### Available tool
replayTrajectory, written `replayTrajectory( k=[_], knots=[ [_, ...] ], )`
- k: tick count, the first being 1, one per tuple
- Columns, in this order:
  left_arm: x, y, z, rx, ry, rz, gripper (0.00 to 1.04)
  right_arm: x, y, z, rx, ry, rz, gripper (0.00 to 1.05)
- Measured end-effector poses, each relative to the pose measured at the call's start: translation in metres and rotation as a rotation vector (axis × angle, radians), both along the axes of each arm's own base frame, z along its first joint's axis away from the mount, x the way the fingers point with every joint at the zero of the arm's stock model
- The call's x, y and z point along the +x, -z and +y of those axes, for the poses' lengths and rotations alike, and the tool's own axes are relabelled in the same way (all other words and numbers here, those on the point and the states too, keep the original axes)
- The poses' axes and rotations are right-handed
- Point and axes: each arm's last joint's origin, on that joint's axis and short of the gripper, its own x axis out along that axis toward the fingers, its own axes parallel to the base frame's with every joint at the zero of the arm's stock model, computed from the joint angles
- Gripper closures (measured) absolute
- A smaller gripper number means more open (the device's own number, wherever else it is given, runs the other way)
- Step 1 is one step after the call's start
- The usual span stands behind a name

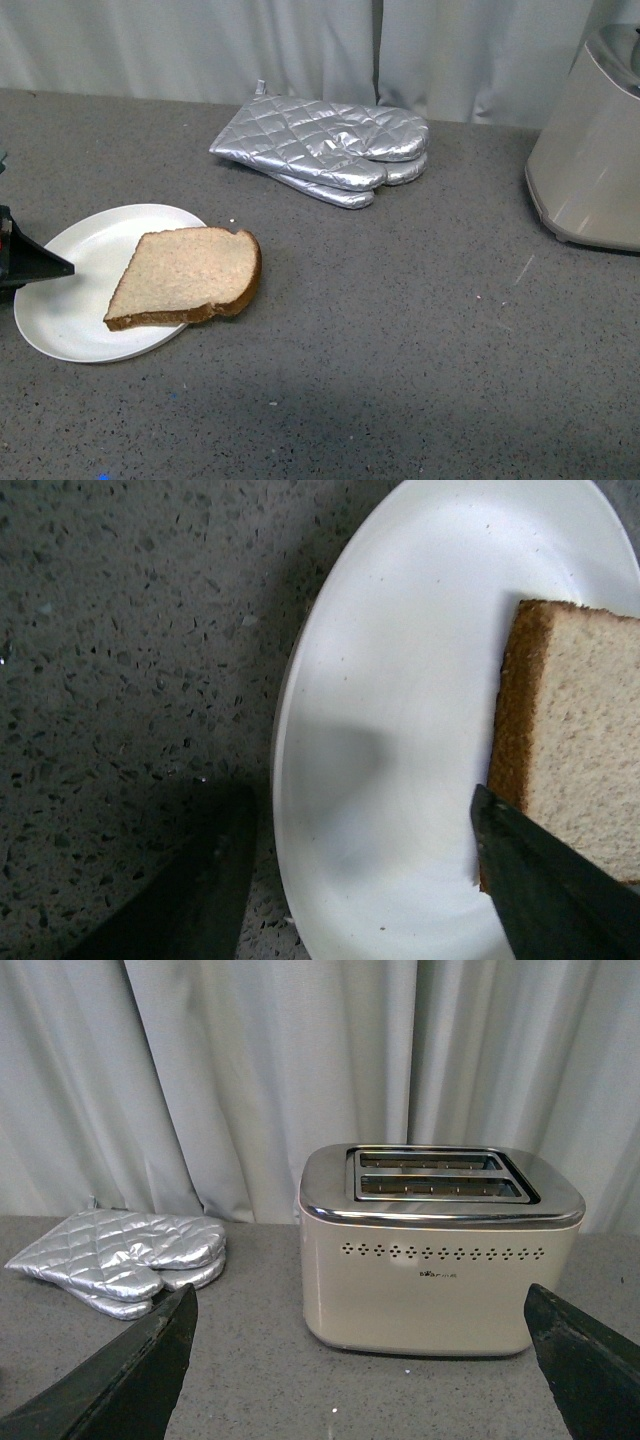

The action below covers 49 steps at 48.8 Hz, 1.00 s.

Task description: Put bread into toaster

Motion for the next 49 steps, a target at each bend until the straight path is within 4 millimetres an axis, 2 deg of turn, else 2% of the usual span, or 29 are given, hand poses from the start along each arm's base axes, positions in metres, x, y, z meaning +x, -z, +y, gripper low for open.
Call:
replayTrajectory(
  k=[5,12,18,32,49],
  knots=[
    [-0.003,0.002,-0.004,0.001,0.0,0.017,0.57,0.0,0.0,0.0,0.0,0.0,0.0,0.09],
    [-0.005,0.003,-0.013,0.008,-0.023,0.055,0.85,0.0,0.0,0.0,0.0,0.0,0.0,0.09],
    [-0.006,0.001,-0.021,0.003,-0.046,0.074,1.01,0.0,0.0,0.0,0.0,0.0,0.0,0.09],
    [-0.001,-0.014,-0.06,0.028,-0.093,0.073,1.01,0.0,0.0,0.0,0.0,0.0,0.0,0.09],
    [-0.005,-0.02,-0.149,0.041,-0.084,0.116,1.01,0.0,0.0,0.0,0.0,0.0,0.0,0.09]
  ],
)
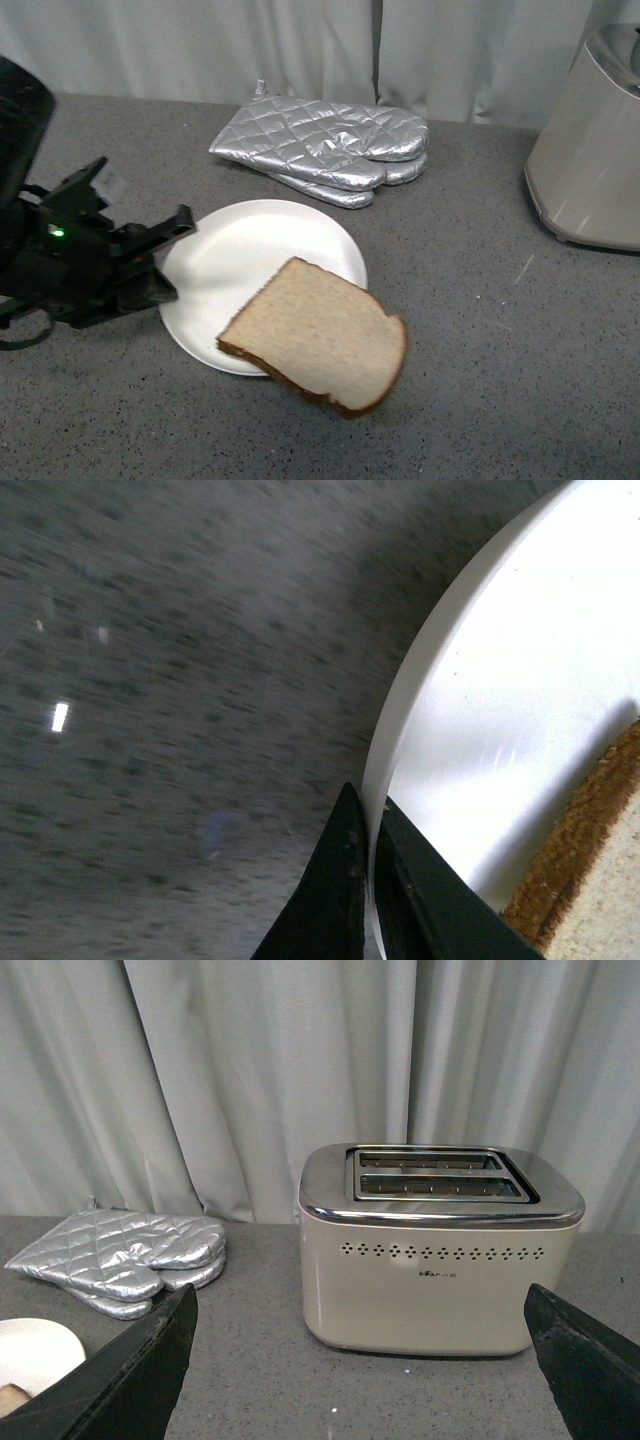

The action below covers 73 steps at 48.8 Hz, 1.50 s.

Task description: Put bread into toaster

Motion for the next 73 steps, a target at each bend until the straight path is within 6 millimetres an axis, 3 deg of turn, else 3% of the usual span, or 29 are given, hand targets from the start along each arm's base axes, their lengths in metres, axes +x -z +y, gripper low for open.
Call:
replayTrajectory(
  k=[6,14,18,27,28,31,34,42,49,50,53,56,58,61,63,66,73],
  knots=[
    [-0.004,-0.003,-0.032,-0.009,0.017,0.007,1.01,0.0,0.0,0.0,0.0,0.0,0.0,0.09],
    [-0.009,-0.015,-0.094,-0.044,-0.011,-0.001,1.01,0.0,0.0,0.0,0.0,0.0,0.0,0.09],
    [-0.011,-0.017,-0.113,-0.067,-0.015,0.005,1.01,0.0,0.0,0.0,0.0,0.0,0.0,0.09],
    [-0.018,-0.015,-0.151,-0.1,-0.027,0.032,1.01,0.0,0.0,0.0,0.0,0.0,0.0,0.09],
    [-0.02,-0.006,-0.167,-0.092,-0.061,0.051,1.01,0.0,0.0,0.0,0.0,0.0,0.0,0.09],
    [-0.02,-0.004,-0.167,-0.079,-0.075,0.058,0.98,0.0,0.0,0.0,0.0,0.0,0.0,0.09],
    [-0.02,-0.002,-0.165,-0.078,-0.093,0.069,0.85,0.0,0.0,0.0,0.0,0.0,0.0,0.09],
    [-0.022,-0.006,-0.154,-0.078,-0.118,0.069,0.66,0.0,0.0,0.0,0.0,0.0,0.0,0.09],
    [-0.022,-0.006,-0.154,-0.078,-0.118,0.069,0.66,0.0,0.0,0.0,0.0,0.0,0.0,0.09],
    [-0.017,-0.021,-0.13,-0.095,-0.18,0.032,0.31,0.0,0.0,0.0,0.0,0.0,0.0,0.09],
    [-0.021,-0.031,-0.091,-0.165,-0.167,0.022,0.18,0.0,0.0,0.0,-0.001,-0.008,0.0,0.09],
    [-0.043,-0.052,-0.019,-0.186,-0.221,-0.045,0.07,0.0,0.0,0.0,0.0,0.001,0.002,0.09],
    [-0.059,-0.07,0.037,-0.059,-0.338,-0.409,0.16,0.0,0.0,0.0,0.0,0.009,0.003,0.09],
    [-0.091,-0.09,0.065,0.147,-0.378,-0.764,0.26,0.0,0.0,0.0,0.0,0.008,0.002,0.09],
    [-0.129,-0.1,0.067,0.259,-0.3,-0.925,0.37,0.0,0.0,0.0,0.0,0.006,0.003,0.09],
    [-0.158,-0.097,0.064,0.329,-0.205,-0.944,0.46,0.0,0.001,0.0,-0.003,-0.015,0.008,0.09],
    [-0.199,-0.103,0.064,0.424,-0.142,-0.989,0.68,0.0,0.0,0.0,-0.003,-0.001,0.003,0.09]
  ],
)
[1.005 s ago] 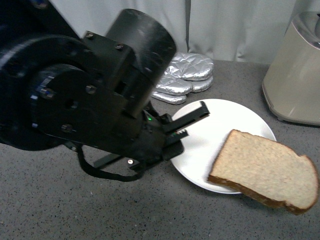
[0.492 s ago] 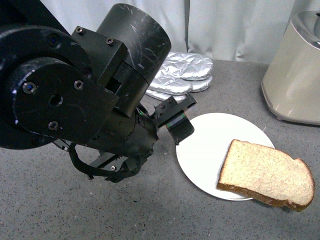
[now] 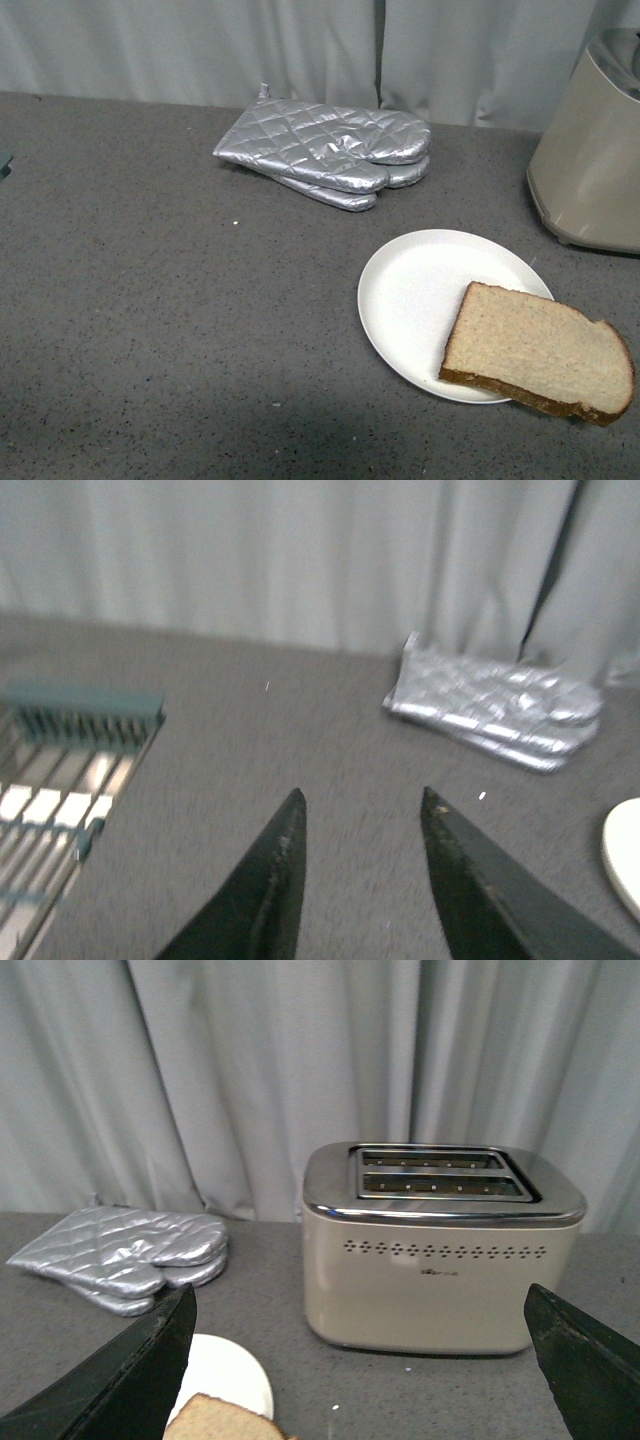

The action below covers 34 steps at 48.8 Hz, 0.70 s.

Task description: Put bread into toaster

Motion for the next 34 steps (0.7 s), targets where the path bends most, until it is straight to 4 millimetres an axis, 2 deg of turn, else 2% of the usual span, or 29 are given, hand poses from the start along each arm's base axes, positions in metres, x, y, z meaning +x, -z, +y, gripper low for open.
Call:
replayTrajectory(
  k=[4,9,34],
  knots=[
    [-0.017,-0.009,0.0,0.033,0.011,-0.117,0.86,0.0,0.0,0.0,0.0,0.006,0.0,0.09],
    [-0.02,-0.012,0.0,0.044,0.01,-0.152,1.01,0.0,0.0,0.0,0.0,0.005,0.0,0.09],
    [-0.02,-0.012,0.0,0.055,0.009,-0.154,1.01,0.0,0.0,0.0,0.0,0.002,0.0,0.09]
  ],
)
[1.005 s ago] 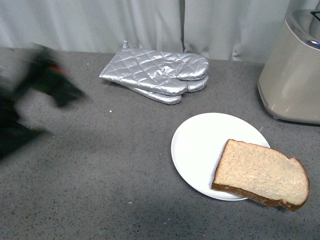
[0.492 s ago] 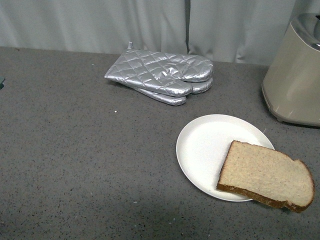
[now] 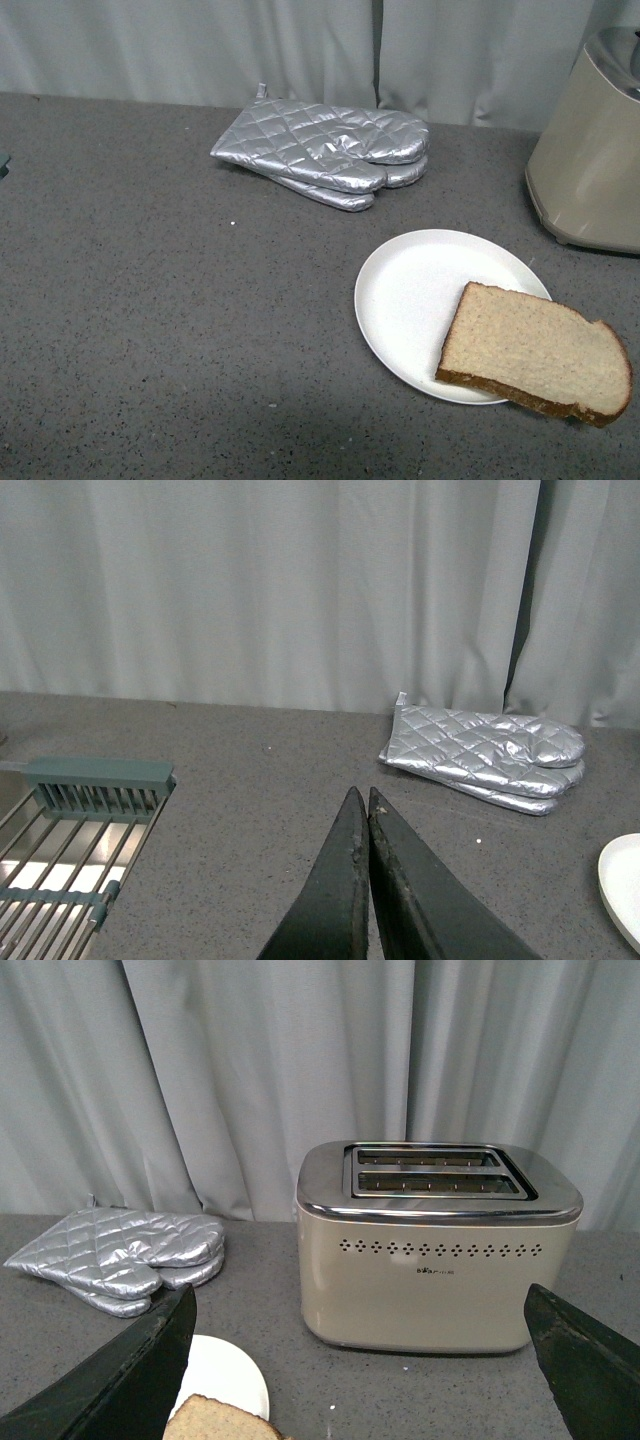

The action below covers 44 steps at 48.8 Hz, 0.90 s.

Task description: Put bread into toaster

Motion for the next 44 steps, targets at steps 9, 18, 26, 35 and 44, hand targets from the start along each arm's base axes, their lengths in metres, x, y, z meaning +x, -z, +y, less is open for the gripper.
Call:
replayTrajectory(
  k=[9,18,26,35,44],
  knots=[
    [0.0,0.0,0.0,0.0,-0.001,-0.001,0.7,0.002,0.0,0.002,0.136,-0.083,0.19,0.09],
    [0.0,0.0,0.0,0.0,0.0,-0.002,0.34,0.054,0.005,-0.012,0.537,0.11,0.428,0.09],
    [0.0,0.0,0.0,0.0,-0.001,-0.001,0.11,0.085,0.038,-0.015,0.665,0.229,0.594,0.09],
    [0.0,0.0,0.0,0.002,0.0,-0.001,0.07,0.083,0.089,-0.004,0.716,0.326,0.818,0.09],
    [0.0,0.0,0.0,0.002,0.0,-0.001,0.07,0.08,0.109,0.005,0.761,0.345,0.849,0.09]
  ],
)
